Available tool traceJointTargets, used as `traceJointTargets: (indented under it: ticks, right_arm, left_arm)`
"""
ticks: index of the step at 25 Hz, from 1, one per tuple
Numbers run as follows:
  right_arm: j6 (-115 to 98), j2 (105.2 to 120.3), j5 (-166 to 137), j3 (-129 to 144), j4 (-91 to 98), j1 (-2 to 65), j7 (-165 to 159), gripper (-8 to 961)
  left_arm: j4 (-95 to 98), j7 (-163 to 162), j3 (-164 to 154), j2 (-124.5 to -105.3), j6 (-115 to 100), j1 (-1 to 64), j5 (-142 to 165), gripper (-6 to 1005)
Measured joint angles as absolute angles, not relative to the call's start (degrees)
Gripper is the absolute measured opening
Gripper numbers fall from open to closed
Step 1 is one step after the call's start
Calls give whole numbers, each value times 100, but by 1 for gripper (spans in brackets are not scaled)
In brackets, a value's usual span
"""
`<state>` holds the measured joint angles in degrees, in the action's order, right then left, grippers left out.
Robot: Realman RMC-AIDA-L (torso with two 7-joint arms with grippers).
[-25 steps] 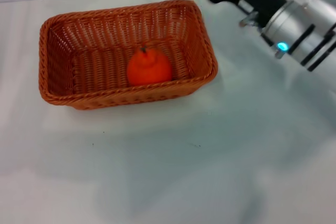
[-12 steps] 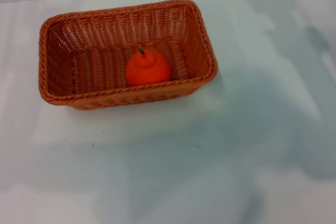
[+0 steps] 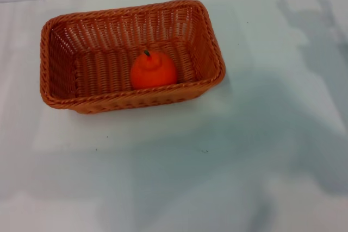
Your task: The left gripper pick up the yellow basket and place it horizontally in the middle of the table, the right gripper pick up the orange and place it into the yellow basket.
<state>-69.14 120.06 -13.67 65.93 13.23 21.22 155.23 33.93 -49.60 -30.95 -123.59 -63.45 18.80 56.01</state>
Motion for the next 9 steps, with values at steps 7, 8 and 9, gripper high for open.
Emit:
traceJointTargets:
  ticks: [7,8,9]
  right_arm:
    - [-6898,12006,-1368,6592,1283,2113,15525,950]
    - [-6909,12006,-1371,6591,1265,2113,15526,950]
    - [-6916,12006,-1372,6592,1249,2112,15526,950]
  left_arm:
    - [3392,-4931,-3119,-12366,-6311,1881,5605,900]
    - [3392,-4931,-3119,-12366,-6310,1881,5605,900]
    - [3392,-4930,-3120,-12369,-6310,1881,5606,900]
